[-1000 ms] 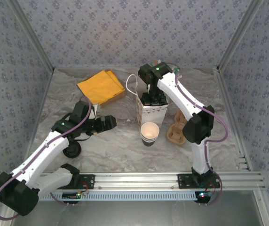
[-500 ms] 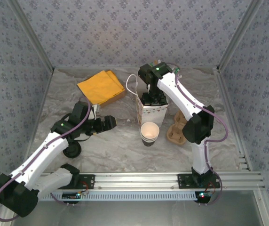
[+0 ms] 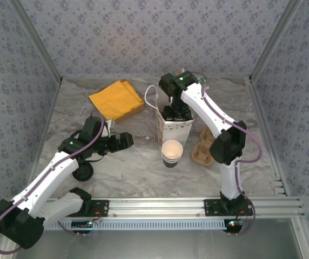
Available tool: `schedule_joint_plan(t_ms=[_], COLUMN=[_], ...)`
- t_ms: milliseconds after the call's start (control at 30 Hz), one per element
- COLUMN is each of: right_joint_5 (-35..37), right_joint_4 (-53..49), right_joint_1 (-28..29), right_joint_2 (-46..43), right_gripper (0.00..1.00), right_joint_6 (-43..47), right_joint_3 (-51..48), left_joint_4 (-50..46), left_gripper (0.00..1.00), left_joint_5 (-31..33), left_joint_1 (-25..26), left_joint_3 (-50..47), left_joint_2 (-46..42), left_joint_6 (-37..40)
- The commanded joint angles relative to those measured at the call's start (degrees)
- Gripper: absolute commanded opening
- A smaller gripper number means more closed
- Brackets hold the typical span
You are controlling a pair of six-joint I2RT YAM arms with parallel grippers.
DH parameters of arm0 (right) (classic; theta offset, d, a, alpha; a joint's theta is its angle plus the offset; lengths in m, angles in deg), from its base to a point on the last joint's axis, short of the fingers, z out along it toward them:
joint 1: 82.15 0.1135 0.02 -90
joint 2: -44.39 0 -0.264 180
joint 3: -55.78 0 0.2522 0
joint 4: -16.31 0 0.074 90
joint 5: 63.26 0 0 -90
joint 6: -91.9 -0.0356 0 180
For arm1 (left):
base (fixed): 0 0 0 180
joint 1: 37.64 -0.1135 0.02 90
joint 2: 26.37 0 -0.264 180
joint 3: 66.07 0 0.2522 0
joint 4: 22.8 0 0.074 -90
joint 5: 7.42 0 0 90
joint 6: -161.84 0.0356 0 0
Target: Pack the takeout coffee
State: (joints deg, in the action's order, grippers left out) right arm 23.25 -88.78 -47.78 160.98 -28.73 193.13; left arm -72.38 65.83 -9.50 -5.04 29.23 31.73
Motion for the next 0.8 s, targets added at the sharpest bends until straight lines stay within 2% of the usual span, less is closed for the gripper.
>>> schedule_joint_plan(t_ms=[0,767], right_joint_5=[-0.14,-0.56], right_joint_4=[-1.83,-0.79], right_joint_1=[-0.30,-0.10], right_joint_2=[0.83,0.77], right_gripper=[0.67,0.67], right_joint_6=[-0.17,-0.30], right_joint_3=[1.03,0.56], left_joint_4=[0.72,-0.29], left_gripper=[1.00,1.00], left_joint_5=[-0.61,0.24], left_joint_1=[0.39,0.64], left_joint_3=[-0.24,0.04], left_joint_2=[-1.06,-2.66], left_joint_6=[-0.31,-0.06])
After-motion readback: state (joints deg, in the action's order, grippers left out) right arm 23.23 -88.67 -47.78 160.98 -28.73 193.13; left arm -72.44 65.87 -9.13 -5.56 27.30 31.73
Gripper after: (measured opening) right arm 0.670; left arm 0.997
